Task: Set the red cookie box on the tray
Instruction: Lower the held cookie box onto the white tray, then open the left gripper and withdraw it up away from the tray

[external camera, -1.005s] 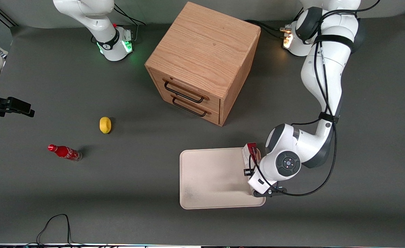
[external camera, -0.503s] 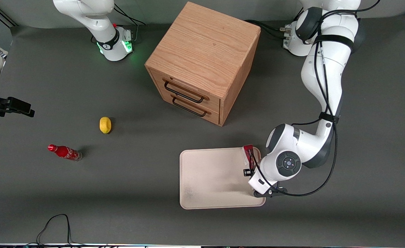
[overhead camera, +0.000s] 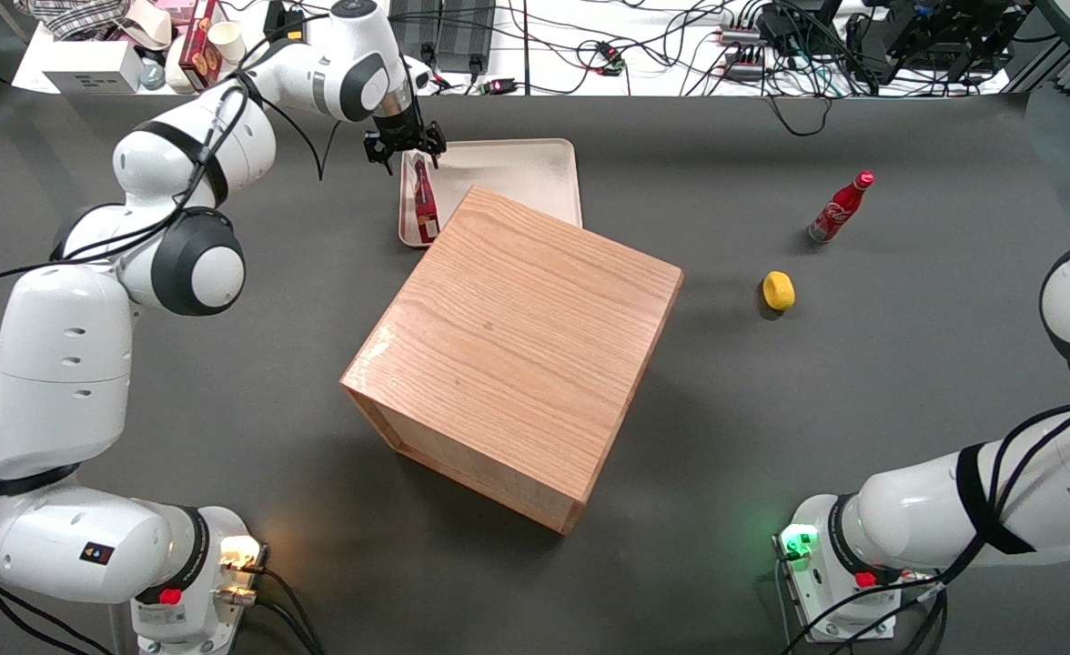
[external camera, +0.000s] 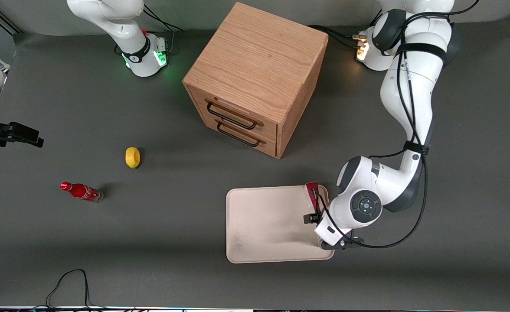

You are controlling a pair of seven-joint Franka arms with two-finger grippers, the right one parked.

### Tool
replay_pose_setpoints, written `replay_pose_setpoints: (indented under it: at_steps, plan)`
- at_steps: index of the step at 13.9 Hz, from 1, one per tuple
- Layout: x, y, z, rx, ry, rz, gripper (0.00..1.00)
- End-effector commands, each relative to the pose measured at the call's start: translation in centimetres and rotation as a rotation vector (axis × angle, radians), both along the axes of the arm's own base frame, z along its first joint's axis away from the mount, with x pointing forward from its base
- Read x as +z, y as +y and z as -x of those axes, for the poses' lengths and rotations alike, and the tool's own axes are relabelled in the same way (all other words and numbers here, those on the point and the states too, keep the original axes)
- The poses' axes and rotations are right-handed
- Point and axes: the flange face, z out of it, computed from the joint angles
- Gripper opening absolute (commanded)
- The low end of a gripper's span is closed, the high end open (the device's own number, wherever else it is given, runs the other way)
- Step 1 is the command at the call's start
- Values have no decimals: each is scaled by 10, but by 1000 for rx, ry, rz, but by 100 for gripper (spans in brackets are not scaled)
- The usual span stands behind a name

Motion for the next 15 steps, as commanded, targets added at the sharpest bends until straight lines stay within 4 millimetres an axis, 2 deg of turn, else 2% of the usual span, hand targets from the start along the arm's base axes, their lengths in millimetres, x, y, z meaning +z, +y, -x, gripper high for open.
replay_pose_setpoints:
  at_steps: [1,2,5,6,7,8,9,11,13,15]
  plan:
    - [47,22,-4,4,2,-29,100]
    - [59,34,-7,22,3,-26,100]
    - [120,69,-2,45,17,-57,100]
    - [140,73,3,45,13,-63,100]
    - [159,85,4,59,2,-67,100]
    - [174,113,4,89,-4,-72,100]
    - [185,130,10,65,-13,-77,100]
    - [203,161,28,30,-8,-109,100]
    - [214,176,55,28,6,-174,100]
    - [238,203,82,52,13,-199,100]
